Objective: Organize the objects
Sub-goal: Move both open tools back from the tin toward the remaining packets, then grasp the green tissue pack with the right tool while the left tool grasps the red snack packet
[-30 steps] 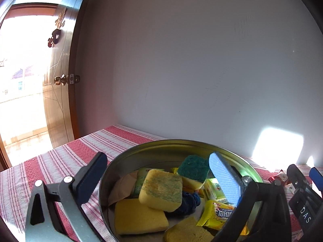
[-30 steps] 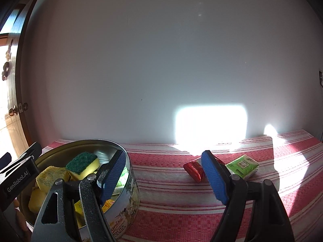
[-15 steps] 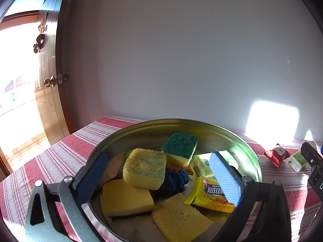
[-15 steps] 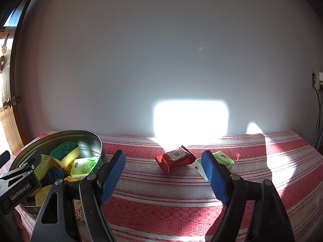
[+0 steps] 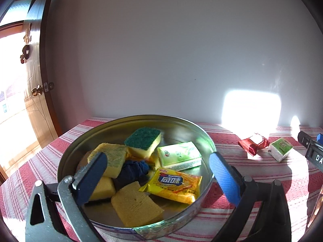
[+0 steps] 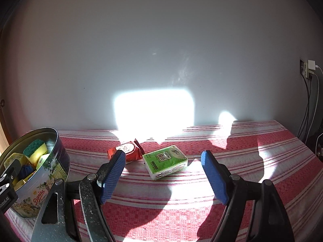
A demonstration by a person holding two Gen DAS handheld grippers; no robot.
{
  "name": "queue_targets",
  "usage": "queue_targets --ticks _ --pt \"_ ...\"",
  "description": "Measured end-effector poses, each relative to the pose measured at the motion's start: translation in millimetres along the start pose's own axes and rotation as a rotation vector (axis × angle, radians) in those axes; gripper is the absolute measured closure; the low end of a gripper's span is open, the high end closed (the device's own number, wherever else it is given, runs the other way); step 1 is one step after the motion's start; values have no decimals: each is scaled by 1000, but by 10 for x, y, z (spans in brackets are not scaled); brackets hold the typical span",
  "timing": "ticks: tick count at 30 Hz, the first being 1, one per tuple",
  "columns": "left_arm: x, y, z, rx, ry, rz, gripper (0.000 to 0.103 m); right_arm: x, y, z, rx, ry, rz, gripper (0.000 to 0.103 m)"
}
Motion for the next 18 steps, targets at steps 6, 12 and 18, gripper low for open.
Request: queue_targets --ticks 6,12,18 --pt "436 -150 13 16 82 -38 1 464 174 -85 -81 137 6 24" --pt "864 -200 -13 -13 148 -84 1 457 536 -271 -251 185 125 24" --pt "1164 -93 -93 -82 223 -74 1 283 848 -311 -357 70 165 24"
Point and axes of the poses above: each gripper's, at about its wrist camera, not at the fingertips, and y roughly the way its jaws point, x to its right, z to its top, the point moved 10 cm from there along y, roughly the way its jaws point, and after that the axes turned 15 degrees about z, right-handed, at the moved point
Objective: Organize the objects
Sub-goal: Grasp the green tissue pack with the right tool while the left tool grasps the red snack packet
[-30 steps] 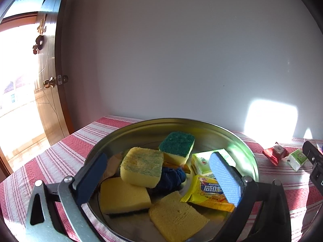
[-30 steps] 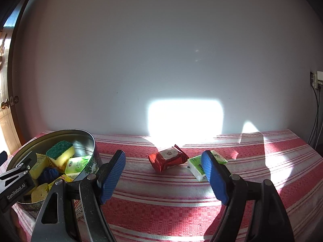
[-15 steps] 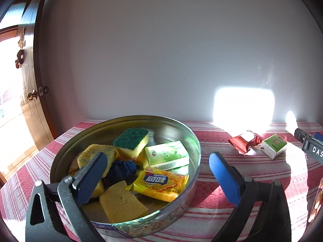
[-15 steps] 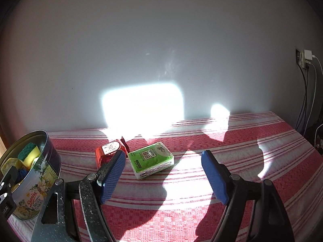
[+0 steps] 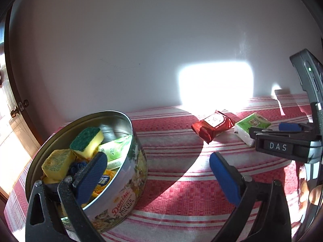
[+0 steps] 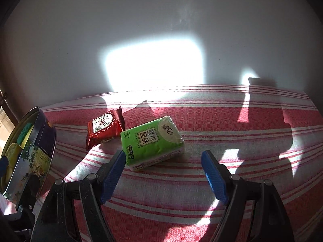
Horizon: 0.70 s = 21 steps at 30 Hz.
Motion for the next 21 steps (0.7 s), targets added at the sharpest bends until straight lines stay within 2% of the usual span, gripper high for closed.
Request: queue_targets --ticks 5,11,12,13,17,21 --pt "171 77 -23 -48 20 -24 1 16 306 7 -100 -25 31 24" --pt "444 216 -27 -107 65 -77 1 -8 419 50 -130 -73 26 24" --pt "474 252 -26 -121 67 -82 1 -5 412 55 -128 -74 25 31" --pt "511 286 -16 -134 67 -91 1 6 408 70 -120 -72 21 32" --pt "649 434 51 -167 51 -120 1 154 349 123 -92 -50 -27 32" --pt "738 497 196 -160 4 -133 1 437 201 277 -22 -35 -133 32"
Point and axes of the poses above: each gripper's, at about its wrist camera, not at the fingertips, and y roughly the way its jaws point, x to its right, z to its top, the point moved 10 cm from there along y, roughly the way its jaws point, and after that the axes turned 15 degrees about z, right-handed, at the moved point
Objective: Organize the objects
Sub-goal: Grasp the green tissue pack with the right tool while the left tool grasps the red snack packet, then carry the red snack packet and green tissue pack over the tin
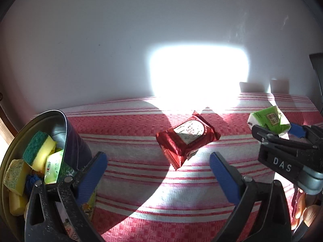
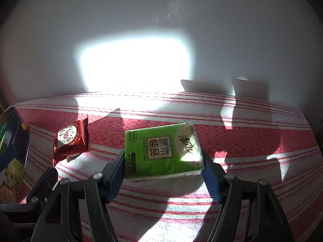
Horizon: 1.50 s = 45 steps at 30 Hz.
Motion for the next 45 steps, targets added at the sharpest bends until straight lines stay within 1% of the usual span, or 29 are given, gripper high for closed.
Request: queue_targets --ticks 2,4,6,9,12,13,14,16,17,18,19,20,21,22,23,25,27,29,33,36,39,40,42,45 --pt "49 46 78 -14 -35 -17 1 168 -32 41 14 23 -24 32" --pt "83 116 146 -47 -83 -30 1 345 -48 73 30 77 -33 32" --pt "140 213 190 -94 -139 -40 1 487 -53 69 35 134 -36 32" --pt "272 389 199 -177 -200 -55 1 582 -6 32 17 189 -13 32" --pt "404 561 183 -228 -208 -31 1 579 -55 -2 8 204 -5 32" --pt "459 625 140 -261 -193 -22 2 577 -52 -4 5 205 -3 32" --pt "479 654 133 -272 -174 -2 2 573 -46 -11 2 205 -2 32" --pt "500 659 144 -272 -165 5 4 590 -35 -8 -2 202 0 32" --pt "496 660 147 -271 -168 6 7 566 -10 -10 -4 199 0 32" --pt "473 653 158 -264 -179 8 11 560 -11 -9 -5 196 0 32" --pt "445 643 178 -252 -192 3 25 564 -3 -18 -5 194 2 32" --pt "420 638 197 -241 -201 -7 36 568 -1 -13 -4 195 4 32" --pt "402 640 205 -237 -207 -18 38 584 3 -10 -2 197 7 32" --pt "389 636 211 -232 -213 -34 44 589 -2 -12 1 203 10 32" --pt "381 628 215 -227 -216 -51 47 597 -4 -10 4 209 15 32" --pt "357 600 213 -219 -233 -93 49 596 3 -8 16 225 29 32" --pt "290 526 194 -202 -273 -123 49 576 -10 16 50 250 80 32" --pt "220 400 207 -148 -263 -105 49 518 -93 55 93 254 107 32" --pt "139 105 254 -6 -179 -40 49 378 -204 144 150 191 116 32" --pt "81 -88 231 82 -110 2 49 292 -342 192 208 145 89 32" --pt "-7 -255 178 143 -83 19 49 202 -504 247 276 104 54 32" --pt "-123 -304 151 158 -77 22 49 190 -544 250 293 96 45 32" --pt "-153 -356 146 179 -68 26 49 166 -614 230 312 90 35 32" --pt "-219 -426 98 192 -62 13 49 123 -694 190 329 94 15 32"
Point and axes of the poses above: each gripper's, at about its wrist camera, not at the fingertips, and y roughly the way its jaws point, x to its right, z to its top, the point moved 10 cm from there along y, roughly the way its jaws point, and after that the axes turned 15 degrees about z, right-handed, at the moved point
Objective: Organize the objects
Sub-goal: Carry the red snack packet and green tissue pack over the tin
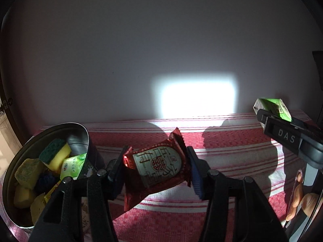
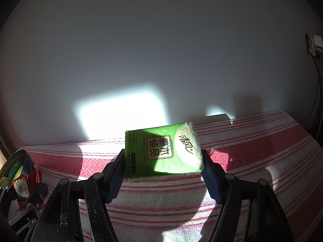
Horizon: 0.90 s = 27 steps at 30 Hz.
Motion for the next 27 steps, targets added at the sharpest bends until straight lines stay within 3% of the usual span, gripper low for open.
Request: queue_targets --ticks 7,27 --pt "-225 -195 -203 4 -17 -15 49 35 -102 -37 33 -12 -34 32" --pt "-485 -411 -275 53 24 -49 49 -412 -611 -290 83 -66 -78 32"
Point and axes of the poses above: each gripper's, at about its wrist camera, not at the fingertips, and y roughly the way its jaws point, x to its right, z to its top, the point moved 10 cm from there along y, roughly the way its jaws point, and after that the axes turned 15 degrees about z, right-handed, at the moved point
